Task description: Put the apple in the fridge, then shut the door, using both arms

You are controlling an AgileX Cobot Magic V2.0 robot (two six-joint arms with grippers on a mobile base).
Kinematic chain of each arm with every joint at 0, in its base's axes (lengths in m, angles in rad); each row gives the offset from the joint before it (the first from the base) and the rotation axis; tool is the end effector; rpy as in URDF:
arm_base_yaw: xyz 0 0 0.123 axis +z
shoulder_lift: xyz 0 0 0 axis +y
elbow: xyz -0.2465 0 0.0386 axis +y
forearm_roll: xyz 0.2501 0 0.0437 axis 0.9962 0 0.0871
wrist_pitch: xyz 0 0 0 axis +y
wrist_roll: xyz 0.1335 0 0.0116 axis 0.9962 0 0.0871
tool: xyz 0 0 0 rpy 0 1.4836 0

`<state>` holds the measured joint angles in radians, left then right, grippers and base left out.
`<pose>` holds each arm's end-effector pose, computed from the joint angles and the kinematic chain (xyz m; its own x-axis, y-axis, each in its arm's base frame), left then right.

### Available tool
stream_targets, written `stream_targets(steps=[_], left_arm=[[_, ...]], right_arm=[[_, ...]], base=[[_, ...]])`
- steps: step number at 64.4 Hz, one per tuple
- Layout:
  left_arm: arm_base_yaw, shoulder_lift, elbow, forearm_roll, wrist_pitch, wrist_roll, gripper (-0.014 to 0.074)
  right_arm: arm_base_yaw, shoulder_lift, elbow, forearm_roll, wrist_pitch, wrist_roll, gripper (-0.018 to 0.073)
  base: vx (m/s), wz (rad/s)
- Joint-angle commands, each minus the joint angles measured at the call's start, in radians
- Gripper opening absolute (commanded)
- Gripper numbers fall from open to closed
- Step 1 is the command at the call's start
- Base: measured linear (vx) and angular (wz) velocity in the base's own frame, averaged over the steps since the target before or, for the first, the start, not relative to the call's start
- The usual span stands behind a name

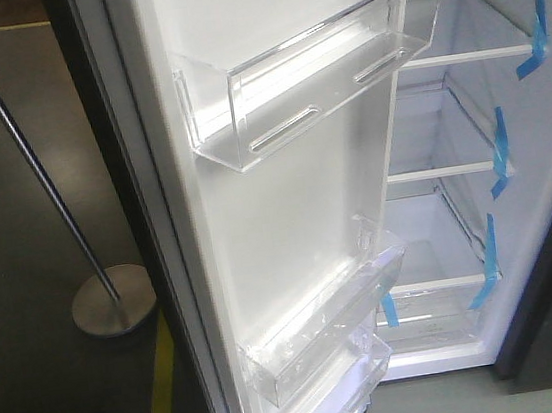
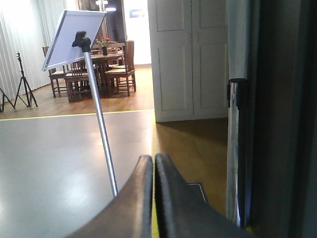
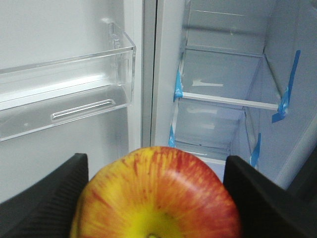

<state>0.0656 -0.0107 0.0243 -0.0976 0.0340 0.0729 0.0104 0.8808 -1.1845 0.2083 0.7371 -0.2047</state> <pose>0.1374 0.0086 0.2045 0.0412 -0.0220 -0.9989 -0.0613 0.9978 -0.0245 0.2235 0.0210 0.4104 -0.3217 -0.0523 -0.9454 -0.1576 0.9875 -0.0010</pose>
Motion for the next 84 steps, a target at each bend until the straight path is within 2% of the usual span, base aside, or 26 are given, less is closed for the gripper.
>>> stream_targets(steps=[1,22,32,37,43,57,58,64,71,84], left_arm=[[-0.006,-0.015,-0.018,-0.007,-0.077,-0.009,-0.0006],[-0.006,-0.015,-0.018,-0.007,-0.077,-0.009,-0.0006],[-0.006,-0.015,-0.018,-0.007,-0.077,-0.009,-0.0006],[-0.006,-0.015,-0.018,-0.007,-0.077,-0.009,-0.0006],[-0.006,-0.015,-0.018,-0.007,-0.077,-0.009,-0.0006],[-0.006,-0.015,-0.018,-0.007,-0.077,-0.009,-0.0006],[-0.006,-0.015,-0.018,-0.007,-0.077,-0.009,-0.0006],[-0.006,-0.015,-0.018,-0.007,-0.077,-0.009,-0.0006],[-0.006,-0.015,-0.018,-0.007,-0.077,-0.009,-0.0006],[-0.006,-0.015,-0.018,-0.007,-0.077,-0.009,-0.0006]], right_arm=[[-0.001,-0.006,-0.025,0.009,-0.082,-0.007,0.0098],[-0.001,-0.006,-0.025,0.029,-0.083,-0.007,0.0098],[-0.001,-0.006,-0.026,0.04,-0.126,-0.009,0.0098],[-0.001,0.005,-0.038,0.082,-0.191,-0.048,0.0098],[-0.001,0.044,-0.101,0.176,-0.208,-0.152,0.0098],[-0.001,0.251,-0.413,0.614,-0.088,-0.526,0.0098],[-0.001,0.289,-0.456,0.67,-0.063,-0.57,0.0098],[-0.001,0.405,-0.582,0.807,0.01,-0.671,0.0098],[-0.001,0.545,-0.696,0.893,0.084,-0.733,0.0099],[0.004,0.747,-0.819,0.906,0.177,-0.744,0.0113]], base=[[0.0,0.0],[0.0,0.0],[0.0,0.0],[0.0,0.0],[0.0,0.0],[0.0,0.0],[0.0,0.0],[0.0,0.0],[0.0,0.0],[0.0,0.0]])
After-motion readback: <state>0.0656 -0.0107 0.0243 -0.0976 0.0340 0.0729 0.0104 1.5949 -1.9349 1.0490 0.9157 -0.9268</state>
